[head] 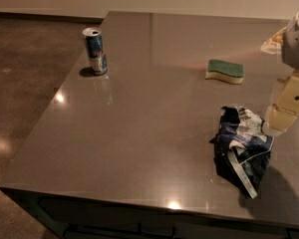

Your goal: Move sponge near redbull can

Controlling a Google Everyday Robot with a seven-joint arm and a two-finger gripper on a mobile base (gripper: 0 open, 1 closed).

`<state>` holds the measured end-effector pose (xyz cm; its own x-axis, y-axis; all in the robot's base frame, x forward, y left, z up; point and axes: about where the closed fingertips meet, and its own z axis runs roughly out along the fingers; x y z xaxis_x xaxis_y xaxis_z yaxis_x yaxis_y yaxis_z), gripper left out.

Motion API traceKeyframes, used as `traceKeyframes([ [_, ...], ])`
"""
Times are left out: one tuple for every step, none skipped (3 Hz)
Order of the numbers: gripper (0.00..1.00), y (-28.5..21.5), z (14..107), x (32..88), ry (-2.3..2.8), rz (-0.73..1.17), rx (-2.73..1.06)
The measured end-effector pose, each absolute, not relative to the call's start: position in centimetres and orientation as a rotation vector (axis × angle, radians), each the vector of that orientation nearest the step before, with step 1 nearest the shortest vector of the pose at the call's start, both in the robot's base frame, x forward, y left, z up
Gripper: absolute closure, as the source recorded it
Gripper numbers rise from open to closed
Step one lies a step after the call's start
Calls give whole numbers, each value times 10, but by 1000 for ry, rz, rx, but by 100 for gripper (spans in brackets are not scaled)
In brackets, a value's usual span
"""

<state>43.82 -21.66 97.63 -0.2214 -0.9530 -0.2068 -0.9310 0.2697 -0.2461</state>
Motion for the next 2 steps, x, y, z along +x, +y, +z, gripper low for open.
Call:
traceKeyframes([
  [0, -217, 976, 438, 2231, -99, -1724],
  [0, -218, 978, 445, 2246, -100, -1711],
])
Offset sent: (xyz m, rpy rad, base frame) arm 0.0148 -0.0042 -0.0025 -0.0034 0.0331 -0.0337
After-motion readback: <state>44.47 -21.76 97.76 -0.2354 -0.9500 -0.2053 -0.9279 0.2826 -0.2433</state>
